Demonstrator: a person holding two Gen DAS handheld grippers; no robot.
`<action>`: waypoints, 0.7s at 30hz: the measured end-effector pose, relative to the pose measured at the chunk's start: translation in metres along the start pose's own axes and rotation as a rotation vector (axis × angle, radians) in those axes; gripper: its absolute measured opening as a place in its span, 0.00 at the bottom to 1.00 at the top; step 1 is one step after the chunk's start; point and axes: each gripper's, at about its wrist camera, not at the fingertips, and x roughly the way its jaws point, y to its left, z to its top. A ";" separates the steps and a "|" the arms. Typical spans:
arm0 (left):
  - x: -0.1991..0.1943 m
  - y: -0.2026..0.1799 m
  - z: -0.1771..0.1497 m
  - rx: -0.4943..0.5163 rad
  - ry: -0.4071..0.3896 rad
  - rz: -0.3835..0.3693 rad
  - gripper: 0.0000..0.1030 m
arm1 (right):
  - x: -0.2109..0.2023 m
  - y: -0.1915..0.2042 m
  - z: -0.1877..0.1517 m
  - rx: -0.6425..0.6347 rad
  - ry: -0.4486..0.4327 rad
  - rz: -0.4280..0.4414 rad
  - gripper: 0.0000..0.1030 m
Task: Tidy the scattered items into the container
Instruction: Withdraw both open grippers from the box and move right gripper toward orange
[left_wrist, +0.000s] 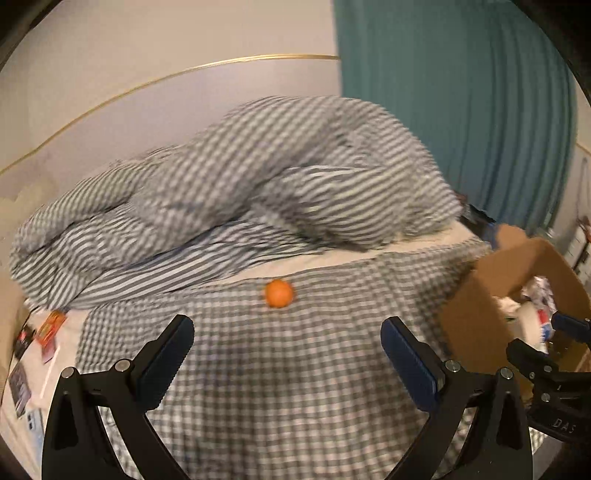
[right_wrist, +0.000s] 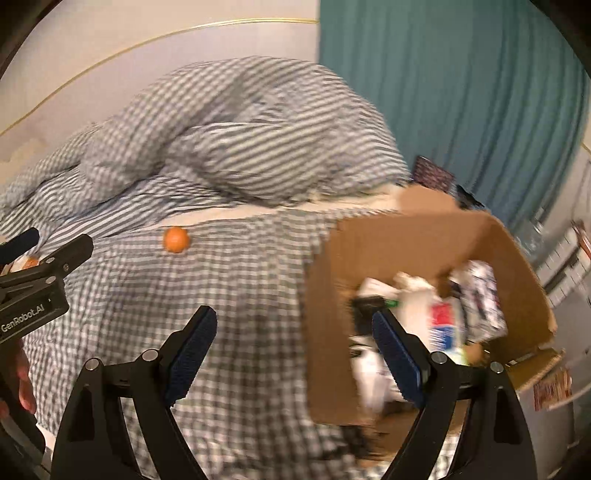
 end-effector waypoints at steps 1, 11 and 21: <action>0.002 0.011 0.000 -0.011 0.005 0.009 1.00 | 0.001 0.008 0.002 -0.008 0.000 0.010 0.84; 0.054 0.096 -0.025 -0.102 0.080 0.075 1.00 | 0.048 0.094 0.029 -0.114 0.041 0.121 0.84; 0.146 0.138 -0.041 -0.151 0.195 0.107 1.00 | 0.141 0.152 0.061 -0.169 0.109 0.172 0.84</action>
